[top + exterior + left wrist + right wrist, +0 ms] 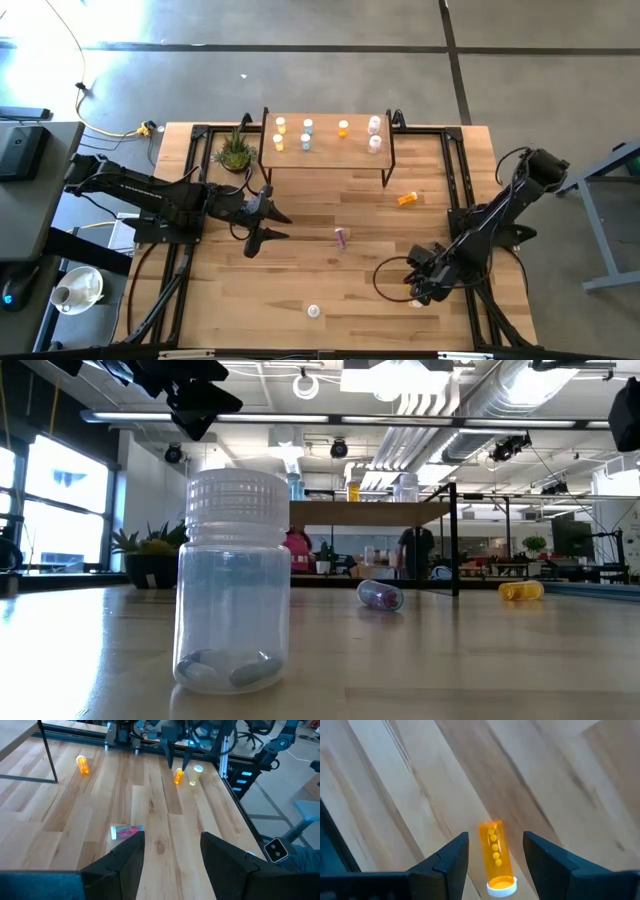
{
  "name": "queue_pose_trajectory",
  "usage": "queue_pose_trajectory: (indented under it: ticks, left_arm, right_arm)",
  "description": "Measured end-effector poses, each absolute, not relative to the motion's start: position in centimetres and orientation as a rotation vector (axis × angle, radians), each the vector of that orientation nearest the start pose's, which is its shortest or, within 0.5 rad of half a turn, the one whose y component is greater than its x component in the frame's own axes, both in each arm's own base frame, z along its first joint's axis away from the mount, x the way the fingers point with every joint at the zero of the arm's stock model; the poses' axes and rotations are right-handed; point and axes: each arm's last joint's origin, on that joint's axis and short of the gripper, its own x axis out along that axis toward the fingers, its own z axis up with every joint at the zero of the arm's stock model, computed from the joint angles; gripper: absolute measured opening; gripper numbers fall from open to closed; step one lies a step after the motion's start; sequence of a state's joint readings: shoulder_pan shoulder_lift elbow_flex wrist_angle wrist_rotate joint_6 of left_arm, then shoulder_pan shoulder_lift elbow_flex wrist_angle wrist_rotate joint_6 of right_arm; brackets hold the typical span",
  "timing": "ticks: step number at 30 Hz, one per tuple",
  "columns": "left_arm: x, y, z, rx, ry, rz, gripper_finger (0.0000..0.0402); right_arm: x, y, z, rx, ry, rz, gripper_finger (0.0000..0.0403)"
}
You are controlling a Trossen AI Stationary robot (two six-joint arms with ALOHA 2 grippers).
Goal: Pick and place medicine bottles onto shelf by color
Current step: Put the bottom orange bottle on the shelf aligned with the other orange pill bottle
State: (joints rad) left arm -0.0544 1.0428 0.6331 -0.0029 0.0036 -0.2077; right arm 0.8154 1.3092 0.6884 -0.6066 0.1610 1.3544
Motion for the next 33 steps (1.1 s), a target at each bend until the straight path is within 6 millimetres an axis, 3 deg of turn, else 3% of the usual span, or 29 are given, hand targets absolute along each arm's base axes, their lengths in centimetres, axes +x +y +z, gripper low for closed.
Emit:
queue_pose_trajectory:
  ticks: [12,24,33]
  left_arm:
    - [22.4,-1.2,25.0,-0.196,0.416,-0.013,0.0184]
    - [22.4,-1.2,25.0,-0.191,0.413,0.012,0.0184]
    - [22.4,-1.0,25.0,-0.184,0.408,0.049,0.0184]
  right_arm:
    - [15.8,16.3,16.4,0.599,1.253,-0.223,0.0178]
    - [14.9,17.2,16.3,0.555,1.236,-0.204,0.0178]
    - [15.2,17.8,14.3,0.514,1.310,-0.237,0.0178]
